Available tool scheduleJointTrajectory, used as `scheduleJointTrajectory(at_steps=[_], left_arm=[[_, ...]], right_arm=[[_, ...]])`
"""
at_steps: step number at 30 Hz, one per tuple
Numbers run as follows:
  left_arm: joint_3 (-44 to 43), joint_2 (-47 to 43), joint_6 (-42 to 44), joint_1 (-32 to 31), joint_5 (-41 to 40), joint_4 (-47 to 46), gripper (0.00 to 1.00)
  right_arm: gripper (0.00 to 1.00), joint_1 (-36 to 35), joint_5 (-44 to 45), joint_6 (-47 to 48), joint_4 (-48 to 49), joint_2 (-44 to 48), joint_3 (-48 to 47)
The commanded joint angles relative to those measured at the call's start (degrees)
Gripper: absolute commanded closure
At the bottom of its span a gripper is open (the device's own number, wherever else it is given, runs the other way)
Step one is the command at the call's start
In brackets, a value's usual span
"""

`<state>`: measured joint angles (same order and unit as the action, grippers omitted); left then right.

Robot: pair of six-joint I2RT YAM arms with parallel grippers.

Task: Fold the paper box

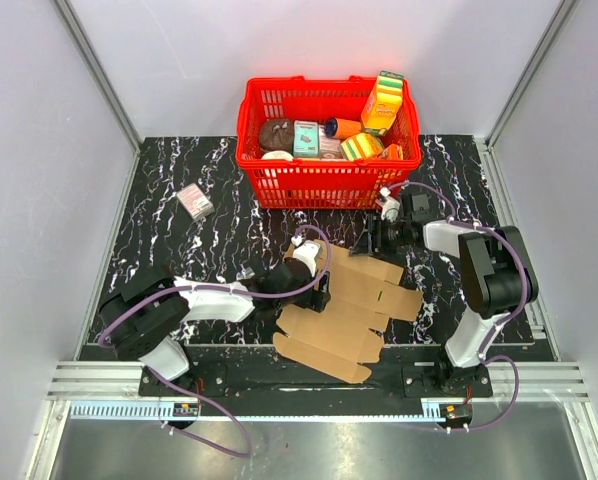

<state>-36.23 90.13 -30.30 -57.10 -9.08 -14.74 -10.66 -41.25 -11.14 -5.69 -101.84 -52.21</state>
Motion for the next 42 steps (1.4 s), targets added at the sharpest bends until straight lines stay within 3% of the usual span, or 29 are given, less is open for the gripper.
scheduleJointTrajectory(at_steps=[1, 14, 21, 30, 38, 42], left_arm=[[0.54, -0.74, -0.46, -0.38, -0.76, -1.78, 0.25], [1.07, -2.85, -0.10, -0.38, -1.11, -0.64, 0.25], [1.60, -3.99, 0.42, -0.38, -0.94, -0.29, 0.25], [2.91, -5.40, 0.60, -0.38, -1.20, -0.11, 0.25], [3.44, -6.19, 0.60, -0.38, -1.38, 0.24, 0.25], [3.62, -6.37, 0.60, -0.38, -1.47, 0.33, 0.25]], right_arm=[[0.42, -2.08, -3.66, 0.41, -1.15, 2.79, -0.44], [0.56, -5.08, 4.94, 2.43, -8.80, 10.08, -0.79], [0.58, -6.48, 8.82, 6.21, -16.01, 11.14, -2.81], [0.59, -12.80, 16.99, 7.79, -18.39, 9.73, -3.78], [0.63, -14.57, 25.34, 8.23, -19.27, 10.88, -3.69], [0.68, -15.18, 25.44, 8.32, -19.79, 10.35, -4.22]])
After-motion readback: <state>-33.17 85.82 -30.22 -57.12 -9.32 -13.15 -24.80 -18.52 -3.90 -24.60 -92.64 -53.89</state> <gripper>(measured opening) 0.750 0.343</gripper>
